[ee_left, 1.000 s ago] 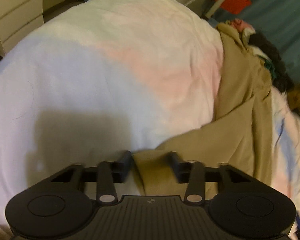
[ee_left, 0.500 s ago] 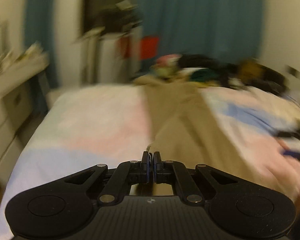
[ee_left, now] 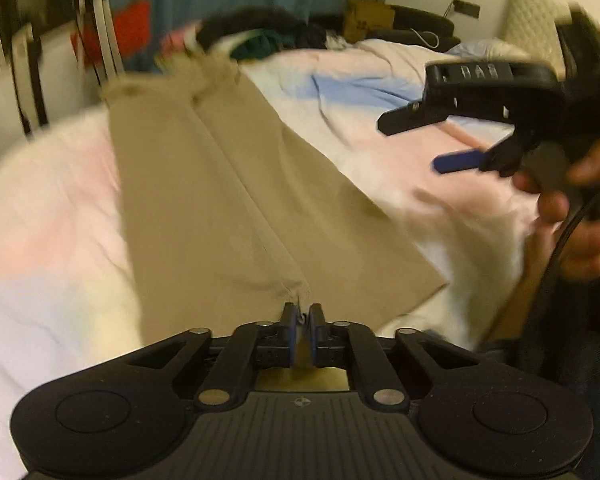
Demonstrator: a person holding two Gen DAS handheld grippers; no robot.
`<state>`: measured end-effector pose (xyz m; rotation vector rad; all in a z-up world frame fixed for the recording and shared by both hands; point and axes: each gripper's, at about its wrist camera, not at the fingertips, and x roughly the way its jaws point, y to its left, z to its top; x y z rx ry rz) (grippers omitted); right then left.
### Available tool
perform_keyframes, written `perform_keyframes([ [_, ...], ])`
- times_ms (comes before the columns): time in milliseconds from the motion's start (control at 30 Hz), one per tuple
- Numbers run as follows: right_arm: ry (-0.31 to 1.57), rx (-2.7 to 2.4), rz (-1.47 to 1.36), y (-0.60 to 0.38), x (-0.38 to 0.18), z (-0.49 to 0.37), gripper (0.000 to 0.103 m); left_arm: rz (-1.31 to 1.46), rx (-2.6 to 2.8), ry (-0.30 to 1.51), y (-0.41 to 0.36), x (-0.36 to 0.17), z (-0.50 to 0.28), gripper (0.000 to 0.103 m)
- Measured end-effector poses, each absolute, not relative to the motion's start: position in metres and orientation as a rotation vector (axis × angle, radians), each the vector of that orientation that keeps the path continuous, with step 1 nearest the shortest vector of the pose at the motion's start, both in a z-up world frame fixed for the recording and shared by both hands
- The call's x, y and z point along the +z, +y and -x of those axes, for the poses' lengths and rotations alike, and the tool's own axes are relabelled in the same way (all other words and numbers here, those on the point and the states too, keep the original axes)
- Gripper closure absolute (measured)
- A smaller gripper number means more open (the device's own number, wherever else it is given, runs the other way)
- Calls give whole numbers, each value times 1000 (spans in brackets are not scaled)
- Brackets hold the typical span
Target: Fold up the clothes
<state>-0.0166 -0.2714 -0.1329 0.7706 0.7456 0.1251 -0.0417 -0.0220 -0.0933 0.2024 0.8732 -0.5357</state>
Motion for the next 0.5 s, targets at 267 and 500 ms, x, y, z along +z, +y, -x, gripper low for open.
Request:
perform_keyframes([
  [267, 871, 231, -915, -271, -157, 12, 18, 292, -454, 958, 67, -86, -1, 44],
  [500, 977, 165, -975, -271, -179, 9, 35, 602, -238, 1132, 114, -132, -51, 35],
])
